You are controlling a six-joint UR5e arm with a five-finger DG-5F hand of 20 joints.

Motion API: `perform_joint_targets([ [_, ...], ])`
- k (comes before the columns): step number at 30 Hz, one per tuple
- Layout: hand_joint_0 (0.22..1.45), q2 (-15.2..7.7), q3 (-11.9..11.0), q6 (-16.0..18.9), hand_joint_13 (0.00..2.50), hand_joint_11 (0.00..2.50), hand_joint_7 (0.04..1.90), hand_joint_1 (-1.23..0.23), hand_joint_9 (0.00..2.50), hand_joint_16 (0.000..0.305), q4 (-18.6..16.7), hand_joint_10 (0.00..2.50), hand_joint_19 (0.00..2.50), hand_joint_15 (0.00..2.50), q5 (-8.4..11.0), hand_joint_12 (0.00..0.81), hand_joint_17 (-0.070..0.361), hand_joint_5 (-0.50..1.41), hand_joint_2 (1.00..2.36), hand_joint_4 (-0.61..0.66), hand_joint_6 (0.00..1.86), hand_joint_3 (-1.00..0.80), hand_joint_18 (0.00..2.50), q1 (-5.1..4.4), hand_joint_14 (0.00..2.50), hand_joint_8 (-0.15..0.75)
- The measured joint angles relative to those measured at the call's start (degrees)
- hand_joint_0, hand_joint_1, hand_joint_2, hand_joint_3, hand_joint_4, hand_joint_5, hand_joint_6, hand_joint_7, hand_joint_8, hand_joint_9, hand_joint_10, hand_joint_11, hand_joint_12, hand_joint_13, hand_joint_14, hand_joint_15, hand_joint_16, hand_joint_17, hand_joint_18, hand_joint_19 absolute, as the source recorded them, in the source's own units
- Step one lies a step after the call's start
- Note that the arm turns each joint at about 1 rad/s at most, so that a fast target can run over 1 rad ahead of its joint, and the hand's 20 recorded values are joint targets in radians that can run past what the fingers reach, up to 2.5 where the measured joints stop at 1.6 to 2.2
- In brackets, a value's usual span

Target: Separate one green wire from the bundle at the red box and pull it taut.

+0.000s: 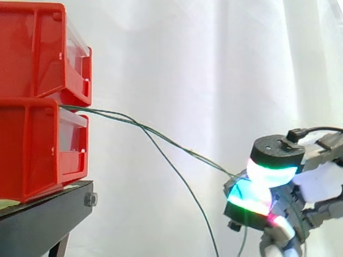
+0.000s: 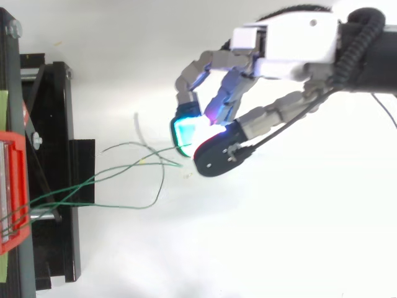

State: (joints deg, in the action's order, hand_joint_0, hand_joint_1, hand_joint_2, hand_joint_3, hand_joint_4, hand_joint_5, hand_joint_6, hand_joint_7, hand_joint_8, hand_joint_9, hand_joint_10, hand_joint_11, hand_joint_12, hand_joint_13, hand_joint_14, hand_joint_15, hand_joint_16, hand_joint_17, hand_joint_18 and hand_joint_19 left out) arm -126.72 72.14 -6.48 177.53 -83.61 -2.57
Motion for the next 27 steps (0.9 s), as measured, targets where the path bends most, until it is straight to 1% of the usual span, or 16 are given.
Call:
perform_joint_targets([
  [3,0.58,1.7,0.3,-0.7,0.82,0.86,1.16,-0.75,0.98,0.056,4.3,0.01,0.44,0.5,0.26,0.374,0.125,-0.13,1.02,0.04,0.9,-0.1,0.84,0.49,0.01,0.338],
  [5,0.58,3.0,0.9,-1.1,0.82,0.86,1.16,-0.75,0.98,0.056,6.4,0.01,0.44,0.49,0.59,0.376,0.126,-0.13,1.02,0.04,0.9,-0.1,0.84,0.72,0.01,0.337],
  [8,0.58,5.3,3.0,-1.5,0.82,0.86,1.16,-0.75,0.98,0.056,7.4,0.01,0.44,0.49,1.81,0.374,0.126,-0.13,1.02,0.04,0.9,-0.1,0.84,0.73,0.01,0.335],
  [10,0.58,7.7,5.6,-1.6,0.82,0.86,1.16,-0.75,0.99,0.056,6.3,0.01,0.44,0.49,3.79,0.376,0.126,-0.13,1.02,0.04,0.9,-0.1,0.84,0.54,0.02,0.338],
  [11,0.58,8.8,7.3,-1.5,0.81,0.86,1.16,-0.75,0.99,0.056,5.1,0.01,0.43,0.49,5.23,0.374,0.126,-0.13,1.02,0.04,0.9,-0.1,0.84,0.41,0.01,0.338],
  [14,0.58,10.3,11.5,-1.2,0.81,0.86,1.16,-0.75,0.98,0.056,1.3,0.01,0.44,0.49,8.99,0.373,0.125,-0.13,1.02,0.04,0.9,-0.1,0.83,0.16,0.01,0.334],
  [16,0.58,10.6,13.0,-1.2,0.81,0.86,1.16,-0.75,0.98,0.056,-1.3,0.01,0.44,0.49,10.26,0.374,0.126,-0.13,1.02,0.04,0.9,-0.1,0.83,0.08,0.01,0.338],
  [18,0.58,10.8,13.9,-1.3,0.81,0.87,1.17,-0.75,0.98,0.056,-4.5,0.01,0.43,0.5,10.96,0.373,0.126,-0.13,1.02,0.04,0.9,-0.1,0.83,0.04,0.02,0.333],
  [20,0.58,10.9,14.2,-1.7,0.81,0.86,1.17,-0.75,0.98,0.056,-7.2,0.01,0.43,0.49,11.31,0.373,0.126,-0.13,1.02,0.04,0.9,-0.1,0.83,-0.03,0.02,0.333],
  [21,0.58,10.9,14.3,-1.9,0.81,0.87,1.16,-0.75,0.98,0.056,-8.0,0.01,0.44,0.49,11.41,0.373,0.125,-0.13,1.02,0.04,0.9,-0.1,0.83,-0.07,0.02,0.335],
  [23,0.58,10.9,14.4,-2.4,0.81,0.87,1.16,-0.75,0.99,0.056,-9.1,0.01,0.44,0.49,11.54,0.373,0.126,-0.13,1.02,0.04,0.9,-0.1,0.83,-0.12,0.01,0.335],
  [27,0.58,10.9,14.4,-3.6,0.81,0.86,1.16,-0.75,0.99,0.056,-9.9,0.01,0.43,0.49,11.61,0.374,0.126,-0.13,1.02,0.04,0.9,-0.1,0.83,-0.14,0.01,0.331],
])
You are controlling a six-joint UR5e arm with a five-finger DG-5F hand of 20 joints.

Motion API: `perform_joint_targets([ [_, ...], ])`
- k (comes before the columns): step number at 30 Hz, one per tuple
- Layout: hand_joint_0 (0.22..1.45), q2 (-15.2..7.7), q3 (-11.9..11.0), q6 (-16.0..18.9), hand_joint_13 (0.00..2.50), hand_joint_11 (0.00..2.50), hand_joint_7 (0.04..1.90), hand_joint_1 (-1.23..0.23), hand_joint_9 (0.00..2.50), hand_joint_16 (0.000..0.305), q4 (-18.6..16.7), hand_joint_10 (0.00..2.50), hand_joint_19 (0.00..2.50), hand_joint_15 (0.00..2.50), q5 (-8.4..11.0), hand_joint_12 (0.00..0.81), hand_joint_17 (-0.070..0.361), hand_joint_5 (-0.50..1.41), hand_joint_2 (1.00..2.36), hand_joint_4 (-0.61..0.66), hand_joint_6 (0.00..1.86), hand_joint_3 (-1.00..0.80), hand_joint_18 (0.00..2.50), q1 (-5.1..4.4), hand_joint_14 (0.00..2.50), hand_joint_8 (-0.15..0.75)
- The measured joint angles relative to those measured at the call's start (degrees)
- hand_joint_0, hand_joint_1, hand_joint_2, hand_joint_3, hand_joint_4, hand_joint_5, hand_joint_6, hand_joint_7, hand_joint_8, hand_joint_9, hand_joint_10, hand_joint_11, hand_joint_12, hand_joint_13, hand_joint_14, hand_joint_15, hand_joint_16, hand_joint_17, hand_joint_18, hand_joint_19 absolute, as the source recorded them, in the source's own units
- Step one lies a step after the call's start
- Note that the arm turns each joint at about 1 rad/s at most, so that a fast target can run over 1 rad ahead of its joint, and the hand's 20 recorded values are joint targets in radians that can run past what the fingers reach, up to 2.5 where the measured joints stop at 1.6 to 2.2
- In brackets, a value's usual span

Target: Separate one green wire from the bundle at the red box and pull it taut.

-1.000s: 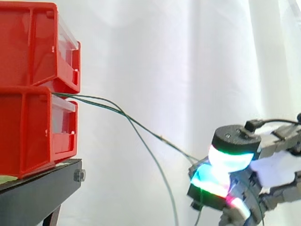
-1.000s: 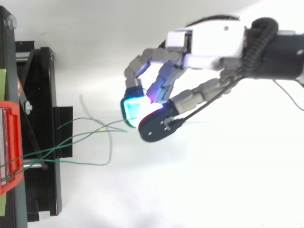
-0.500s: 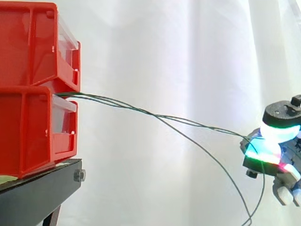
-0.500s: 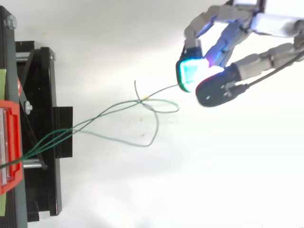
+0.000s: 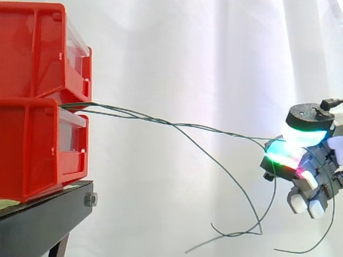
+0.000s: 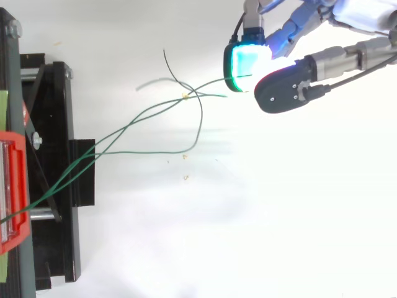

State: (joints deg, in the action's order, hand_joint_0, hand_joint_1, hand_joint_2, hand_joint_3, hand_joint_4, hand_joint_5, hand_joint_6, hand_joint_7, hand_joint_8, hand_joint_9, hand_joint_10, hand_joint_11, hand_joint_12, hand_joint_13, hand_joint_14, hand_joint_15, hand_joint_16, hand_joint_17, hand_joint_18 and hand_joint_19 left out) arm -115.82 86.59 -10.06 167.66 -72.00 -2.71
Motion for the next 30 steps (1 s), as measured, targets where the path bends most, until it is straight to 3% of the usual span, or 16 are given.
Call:
perform_joint_targets([
  [30,0.59,0.0,0.0,-0.7,0.82,0.89,1.18,-0.76,1.03,0.058,-0.2,0.01,0.44,0.5,0.02,0.385,0.13,-0.12,1.02,0.04,0.9,-0.08,0.84,-0.02,0.01,0.345],
])
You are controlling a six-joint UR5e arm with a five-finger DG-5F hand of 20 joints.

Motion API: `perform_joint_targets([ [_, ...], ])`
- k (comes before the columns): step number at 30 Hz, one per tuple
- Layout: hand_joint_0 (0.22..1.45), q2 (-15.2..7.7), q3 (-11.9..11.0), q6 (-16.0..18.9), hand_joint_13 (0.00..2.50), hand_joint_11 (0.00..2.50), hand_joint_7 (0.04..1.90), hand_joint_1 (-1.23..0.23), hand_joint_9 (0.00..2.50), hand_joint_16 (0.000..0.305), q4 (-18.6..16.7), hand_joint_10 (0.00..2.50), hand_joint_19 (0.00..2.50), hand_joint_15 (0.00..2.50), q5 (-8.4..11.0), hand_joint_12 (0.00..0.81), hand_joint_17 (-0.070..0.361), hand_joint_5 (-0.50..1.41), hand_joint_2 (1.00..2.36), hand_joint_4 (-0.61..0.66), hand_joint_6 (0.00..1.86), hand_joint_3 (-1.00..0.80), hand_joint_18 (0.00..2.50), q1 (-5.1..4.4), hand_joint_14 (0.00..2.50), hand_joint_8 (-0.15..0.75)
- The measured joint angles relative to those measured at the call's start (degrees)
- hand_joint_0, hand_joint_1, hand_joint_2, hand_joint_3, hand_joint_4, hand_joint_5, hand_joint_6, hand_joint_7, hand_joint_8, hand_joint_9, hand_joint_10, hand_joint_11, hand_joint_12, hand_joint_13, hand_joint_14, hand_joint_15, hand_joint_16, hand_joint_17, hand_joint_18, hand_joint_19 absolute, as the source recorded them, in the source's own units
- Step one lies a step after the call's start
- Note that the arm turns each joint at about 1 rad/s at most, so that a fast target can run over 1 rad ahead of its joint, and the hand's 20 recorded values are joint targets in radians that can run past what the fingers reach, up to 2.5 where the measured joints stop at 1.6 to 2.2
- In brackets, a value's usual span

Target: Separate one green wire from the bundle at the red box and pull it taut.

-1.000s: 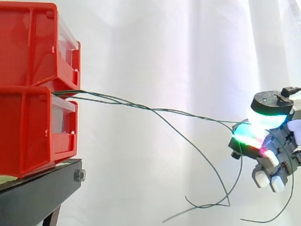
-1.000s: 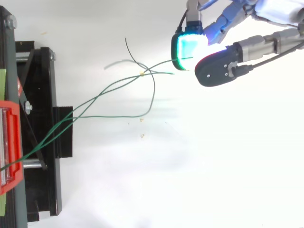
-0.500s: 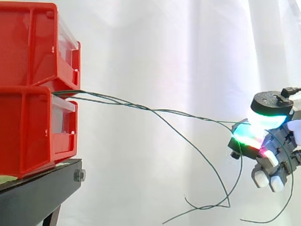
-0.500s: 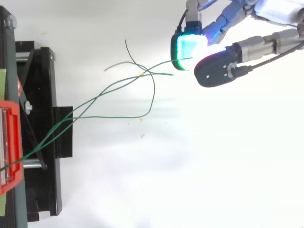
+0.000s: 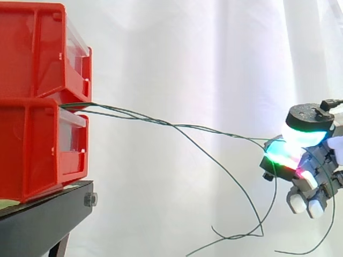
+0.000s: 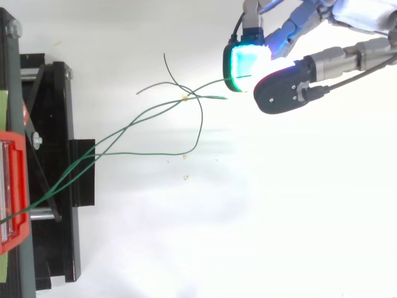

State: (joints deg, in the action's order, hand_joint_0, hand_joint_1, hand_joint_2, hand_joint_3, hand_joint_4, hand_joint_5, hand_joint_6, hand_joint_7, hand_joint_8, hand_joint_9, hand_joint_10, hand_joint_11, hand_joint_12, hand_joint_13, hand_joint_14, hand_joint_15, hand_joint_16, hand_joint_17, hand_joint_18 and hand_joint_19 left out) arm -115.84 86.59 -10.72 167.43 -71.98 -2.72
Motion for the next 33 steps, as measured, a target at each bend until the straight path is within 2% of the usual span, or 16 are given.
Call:
perform_joint_targets([
  [15,0.57,0.0,0.0,0.0,0.77,0.93,1.15,-0.72,0.99,0.058,0.0,0.01,0.42,0.49,0.0,0.384,0.13,-0.13,1.02,0.05,0.91,-0.07,0.82,0.0,0.02,0.347],
  [33,0.58,0.0,0.0,0.0,0.79,0.92,1.13,-0.74,1.03,0.057,0.0,0.01,0.44,0.5,0.02,0.381,0.128,-0.13,1.02,0.04,0.91,-0.08,0.82,-0.1,0.01,0.346],
])
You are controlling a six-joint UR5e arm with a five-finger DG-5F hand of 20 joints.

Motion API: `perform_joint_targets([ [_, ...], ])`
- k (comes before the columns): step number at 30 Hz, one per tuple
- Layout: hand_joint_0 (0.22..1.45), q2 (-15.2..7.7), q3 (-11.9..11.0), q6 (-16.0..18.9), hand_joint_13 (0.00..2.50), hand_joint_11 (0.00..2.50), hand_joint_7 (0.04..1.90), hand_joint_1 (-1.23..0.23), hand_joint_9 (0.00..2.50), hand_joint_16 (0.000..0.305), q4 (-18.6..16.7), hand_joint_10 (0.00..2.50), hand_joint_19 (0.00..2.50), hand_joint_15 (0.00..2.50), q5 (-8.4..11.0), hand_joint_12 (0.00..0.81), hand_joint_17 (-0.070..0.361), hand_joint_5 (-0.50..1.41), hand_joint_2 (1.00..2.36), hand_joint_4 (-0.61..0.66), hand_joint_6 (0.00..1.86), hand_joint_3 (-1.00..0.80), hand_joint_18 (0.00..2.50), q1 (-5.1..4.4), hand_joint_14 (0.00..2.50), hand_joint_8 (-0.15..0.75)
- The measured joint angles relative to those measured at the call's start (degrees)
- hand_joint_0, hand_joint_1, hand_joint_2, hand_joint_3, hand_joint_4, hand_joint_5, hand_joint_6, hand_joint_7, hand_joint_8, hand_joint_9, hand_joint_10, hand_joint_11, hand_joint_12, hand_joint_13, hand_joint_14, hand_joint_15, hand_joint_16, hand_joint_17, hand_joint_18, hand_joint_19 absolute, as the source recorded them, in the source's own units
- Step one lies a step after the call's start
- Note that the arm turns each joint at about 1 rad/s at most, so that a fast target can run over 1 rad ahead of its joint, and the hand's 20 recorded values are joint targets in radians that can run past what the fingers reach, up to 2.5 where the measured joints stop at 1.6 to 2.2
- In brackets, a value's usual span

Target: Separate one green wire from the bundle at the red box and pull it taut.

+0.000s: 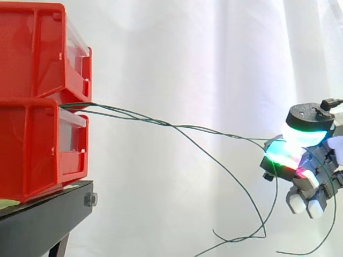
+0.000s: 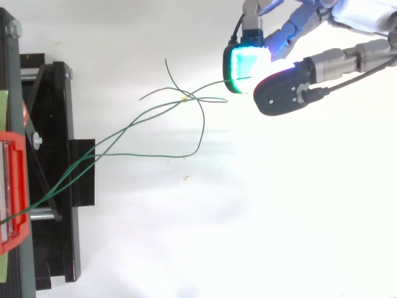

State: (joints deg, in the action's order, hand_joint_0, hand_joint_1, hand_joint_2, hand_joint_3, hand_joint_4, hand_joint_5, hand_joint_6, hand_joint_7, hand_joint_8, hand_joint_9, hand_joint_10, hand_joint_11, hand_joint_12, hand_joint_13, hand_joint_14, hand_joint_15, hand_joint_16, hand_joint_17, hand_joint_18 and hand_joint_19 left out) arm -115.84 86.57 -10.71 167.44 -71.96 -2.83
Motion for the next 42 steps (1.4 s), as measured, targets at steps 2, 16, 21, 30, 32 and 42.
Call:
perform_joint_targets([
  [2,0.58,0.0,0.0,0.0,0.79,0.92,1.13,-0.73,1.02,0.057,0.0,0.01,0.43,0.49,0.0,0.38,0.128,-0.13,1.02,0.04,0.91,-0.08,0.82,0.0,0.02,0.349],
  [16,0.58,0.0,0.0,0.0,0.8,0.91,1.13,-0.74,1.04,0.058,0.0,0.01,0.44,0.49,-0.01,0.387,0.13,-0.13,1.02,0.05,0.91,-0.08,0.84,0.01,0.02,0.351],
  [21,0.58,0.0,0.0,0.0,0.8,0.93,1.14,-0.74,1.04,0.058,0.0,0.01,0.43,0.49,-0.01,0.387,0.13,-0.13,1.02,0.05,0.91,-0.08,0.84,0.01,0.01,0.355],
  [30,0.58,0.0,0.0,0.0,0.8,0.93,1.13,-0.74,1.04,0.057,0.0,0.01,0.43,0.49,-0.01,0.385,0.129,-0.13,1.02,0.05,0.91,-0.09,0.83,0.0,0.02,0.358],
  [32,0.58,0.0,0.0,0.0,0.79,0.92,1.13,-0.74,1.04,0.057,0.0,0.01,0.43,0.49,0.0,0.384,0.129,-0.13,1.02,0.05,0.91,-0.09,0.83,0.0,0.02,0.354],
  [42,0.58,0.0,0.0,0.0,0.8,0.92,1.13,-0.74,1.05,0.057,0.0,0.01,0.43,0.49,0.02,0.383,0.129,-0.13,1.02,0.05,0.91,-0.09,0.83,0.01,0.01,0.355],
])
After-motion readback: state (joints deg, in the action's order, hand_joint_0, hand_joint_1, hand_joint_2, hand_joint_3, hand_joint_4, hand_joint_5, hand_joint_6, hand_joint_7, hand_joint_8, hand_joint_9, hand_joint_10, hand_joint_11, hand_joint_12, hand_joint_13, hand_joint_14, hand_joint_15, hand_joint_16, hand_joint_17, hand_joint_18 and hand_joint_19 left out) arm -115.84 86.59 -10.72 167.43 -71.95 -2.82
